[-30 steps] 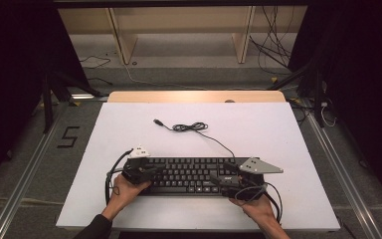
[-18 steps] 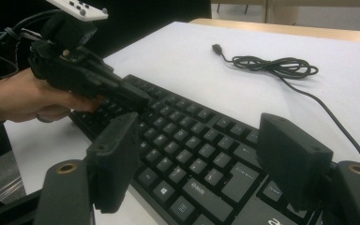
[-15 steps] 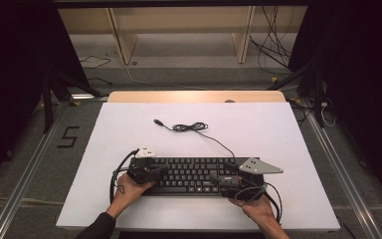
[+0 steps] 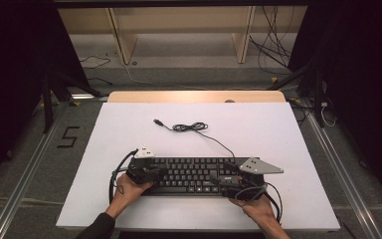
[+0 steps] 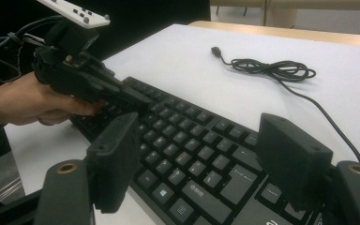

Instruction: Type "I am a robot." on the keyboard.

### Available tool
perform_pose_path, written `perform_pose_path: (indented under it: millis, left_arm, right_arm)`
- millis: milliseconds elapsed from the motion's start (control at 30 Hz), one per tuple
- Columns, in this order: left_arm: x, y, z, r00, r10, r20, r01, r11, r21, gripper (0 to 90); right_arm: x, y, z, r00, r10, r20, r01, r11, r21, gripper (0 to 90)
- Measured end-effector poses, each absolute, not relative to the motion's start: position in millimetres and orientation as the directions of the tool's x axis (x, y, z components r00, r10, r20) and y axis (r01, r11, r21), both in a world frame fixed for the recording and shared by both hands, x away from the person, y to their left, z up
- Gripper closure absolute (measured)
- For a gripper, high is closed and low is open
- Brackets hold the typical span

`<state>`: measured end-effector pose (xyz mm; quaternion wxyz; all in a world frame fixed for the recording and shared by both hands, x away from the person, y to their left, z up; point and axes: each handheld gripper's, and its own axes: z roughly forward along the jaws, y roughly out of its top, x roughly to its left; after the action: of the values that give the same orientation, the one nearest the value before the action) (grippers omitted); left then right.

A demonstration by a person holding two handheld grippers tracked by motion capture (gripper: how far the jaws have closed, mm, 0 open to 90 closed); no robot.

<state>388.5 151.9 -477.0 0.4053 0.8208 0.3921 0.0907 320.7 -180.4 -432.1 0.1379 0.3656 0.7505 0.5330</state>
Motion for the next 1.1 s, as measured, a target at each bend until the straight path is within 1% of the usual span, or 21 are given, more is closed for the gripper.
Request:
perform_pose_path:
  millis: [67, 300, 433, 500, 567, 633, 767, 967, 1100]
  left_arm:
    - [387, 153, -474, 0.676, 0.719, -0.163, 0.561, -0.359, 0.746, 86.0]
    - [382, 165, -462, 0.665, 0.721, -0.192, 0.544, -0.292, 0.787, 75.8]
    - [378, 176, -456, 0.657, 0.711, -0.249, 0.548, -0.224, 0.806, 66.2]
    - [375, 180, -454, 0.650, 0.709, -0.274, 0.550, -0.190, 0.813, 59.7]
    - [372, 185, -452, 0.656, 0.695, -0.293, 0.540, -0.162, 0.826, 56.6]
    - [368, 187, -451, 0.661, 0.691, -0.293, 0.527, -0.149, 0.837, 49.8]
    - [359, 192, -450, 0.662, 0.691, -0.290, 0.505, -0.124, 0.854, 41.6]
    - [351, 199, -448, 0.658, 0.693, -0.294, 0.472, -0.076, 0.878, 34.9]
    - [347, 202, -448, 0.655, 0.698, -0.290, 0.464, -0.069, 0.883, 32.3]
  right_arm:
    - [321, -180, -432, -0.694, 0.696, 0.183, 0.403, 0.164, 0.901, 31.4]
    - [322, -179, -434, -0.695, 0.694, 0.185, 0.408, 0.168, 0.897, 31.5]
    - [322, -179, -434, -0.695, 0.695, 0.184, 0.407, 0.169, 0.898, 31.5]
    - [322, -179, -434, -0.694, 0.696, 0.185, 0.408, 0.169, 0.897, 31.5]
    - [322, -179, -434, -0.694, 0.695, 0.186, 0.407, 0.167, 0.898, 31.4]
    - [322, -179, -434, -0.694, 0.696, 0.186, 0.407, 0.166, 0.898, 31.4]
    - [322, -179, -434, -0.695, 0.695, 0.185, 0.407, 0.168, 0.898, 31.4]
    - [323, -177, -435, -0.696, 0.694, 0.182, 0.409, 0.176, 0.896, 31.4]
    - [324, -174, -436, -0.700, 0.690, 0.182, 0.411, 0.182, 0.893, 31.4]
